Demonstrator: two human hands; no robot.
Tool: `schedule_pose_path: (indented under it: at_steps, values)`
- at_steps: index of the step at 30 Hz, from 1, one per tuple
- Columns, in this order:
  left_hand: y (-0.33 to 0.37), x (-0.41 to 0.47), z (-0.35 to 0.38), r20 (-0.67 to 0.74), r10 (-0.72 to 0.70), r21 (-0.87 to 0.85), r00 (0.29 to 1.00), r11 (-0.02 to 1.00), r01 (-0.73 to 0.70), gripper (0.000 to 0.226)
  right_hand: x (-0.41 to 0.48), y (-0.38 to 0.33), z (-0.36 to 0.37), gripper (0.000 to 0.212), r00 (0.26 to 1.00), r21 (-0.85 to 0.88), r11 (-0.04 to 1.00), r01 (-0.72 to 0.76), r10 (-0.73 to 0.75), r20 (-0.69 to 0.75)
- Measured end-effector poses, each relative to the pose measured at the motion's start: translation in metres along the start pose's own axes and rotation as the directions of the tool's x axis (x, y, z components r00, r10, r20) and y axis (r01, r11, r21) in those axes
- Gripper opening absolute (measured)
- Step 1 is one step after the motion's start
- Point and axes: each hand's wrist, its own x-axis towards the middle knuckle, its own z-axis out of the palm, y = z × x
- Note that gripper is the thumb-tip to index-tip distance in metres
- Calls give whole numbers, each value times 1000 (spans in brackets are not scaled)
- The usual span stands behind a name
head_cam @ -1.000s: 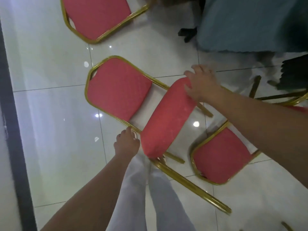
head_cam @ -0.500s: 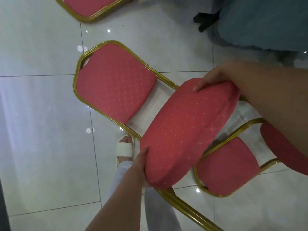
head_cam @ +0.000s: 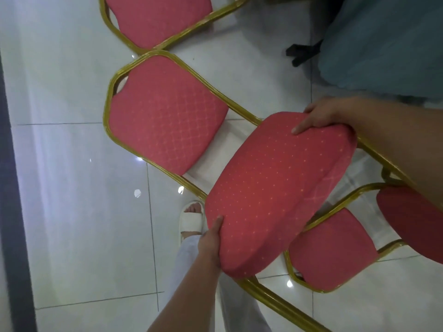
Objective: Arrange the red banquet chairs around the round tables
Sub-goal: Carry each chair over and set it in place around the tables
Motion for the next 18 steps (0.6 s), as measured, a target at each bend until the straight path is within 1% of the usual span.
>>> schedule_pose_path:
  at_steps: [2,4,7,10,13,15,17,18]
  values:
    - [16,-18,2,12,83,-18,996,996,-83,71,-18,-13,-25,88,998,61,997,53,-51,-36]
    - [37,-39,5,9,184,-19,983,983,-184,69,-36,-29,-57,91,988,75,989,124,-116,-102]
    - [73,-69,6,-63,332,-29,941,942,-335,68,-61,-51,-105,98,955,95,970,224,-199,-221]
    - [104,-95,13,-157,459,-38,874,882,-470,71,-79,-53,-140,105,910,157,936,316,-252,-330]
    - [124,-111,22,-232,570,-94,788,793,-601,75,-85,-43,-154,95,855,192,892,410,-303,-420]
    - [130,-117,34,-254,604,-112,756,758,-643,76,-81,-28,-155,88,828,205,873,443,-310,-468]
    - [124,-118,54,-271,628,-125,730,729,-673,75,-73,-11,-150,88,819,204,882,425,-279,-502]
    - [121,-116,65,-285,645,-133,709,706,-696,75,-70,-4,-144,90,813,185,901,393,-247,-527]
